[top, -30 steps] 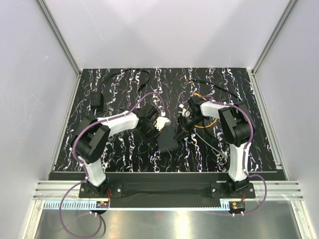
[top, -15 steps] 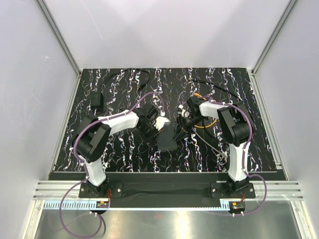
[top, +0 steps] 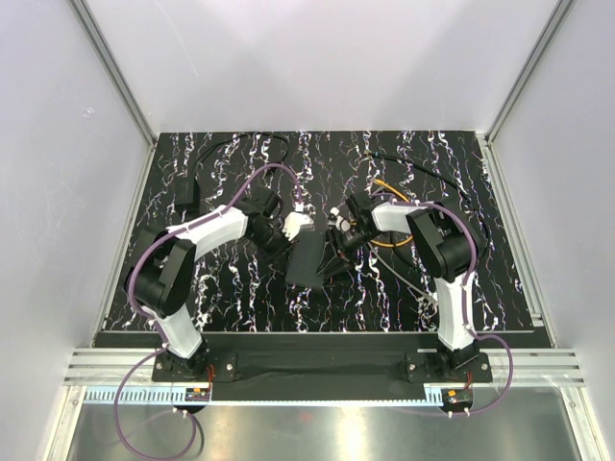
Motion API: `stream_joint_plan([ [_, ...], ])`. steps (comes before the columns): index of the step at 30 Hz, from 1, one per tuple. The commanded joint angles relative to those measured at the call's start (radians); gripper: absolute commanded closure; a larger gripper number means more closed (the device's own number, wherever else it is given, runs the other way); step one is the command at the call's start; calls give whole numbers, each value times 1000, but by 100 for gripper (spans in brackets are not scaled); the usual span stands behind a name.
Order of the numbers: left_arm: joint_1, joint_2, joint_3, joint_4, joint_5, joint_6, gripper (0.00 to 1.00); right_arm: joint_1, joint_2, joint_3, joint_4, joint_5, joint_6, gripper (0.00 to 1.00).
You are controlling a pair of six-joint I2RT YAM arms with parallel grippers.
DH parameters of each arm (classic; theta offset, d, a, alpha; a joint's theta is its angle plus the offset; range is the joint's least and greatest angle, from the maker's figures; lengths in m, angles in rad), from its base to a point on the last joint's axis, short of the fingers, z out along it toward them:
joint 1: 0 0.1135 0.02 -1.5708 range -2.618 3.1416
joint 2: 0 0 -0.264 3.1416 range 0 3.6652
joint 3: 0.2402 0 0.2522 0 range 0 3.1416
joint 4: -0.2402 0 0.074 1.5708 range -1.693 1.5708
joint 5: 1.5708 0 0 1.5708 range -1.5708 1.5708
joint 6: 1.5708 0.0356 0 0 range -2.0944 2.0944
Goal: Insert the plug into the switch port
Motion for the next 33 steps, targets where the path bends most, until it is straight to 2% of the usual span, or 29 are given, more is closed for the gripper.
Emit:
stream_joint_plan([
  [1,-20,-59,16,24,155,69,74,21,22,72,89,-50,33,58],
  [8,-10,-125,-35,-4,159,59,62,21,9,93,89,-16,27,49],
  [12,36,-191,-33,-42,179,54,58,4,-65,92,17,35,-57,45],
  [14,58,-225,-6,-59,195,52,57,-40,-115,83,-27,87,-86,39],
  [18,88,-333,61,-102,186,37,52,-130,-246,145,-179,191,-255,22],
  [22,104,-413,109,-64,149,-44,46,-204,-310,239,-355,329,-410,14],
  [25,107,-453,141,-28,121,-119,43,-265,-319,273,-391,452,-514,9],
  [27,112,-464,148,4,94,-188,42,-293,-282,302,-422,487,-562,10],
  [30,115,-466,161,11,96,-221,41,-336,-238,340,-466,487,-609,18],
  [33,115,-458,167,5,78,-239,41,-339,-212,357,-471,522,-633,31],
])
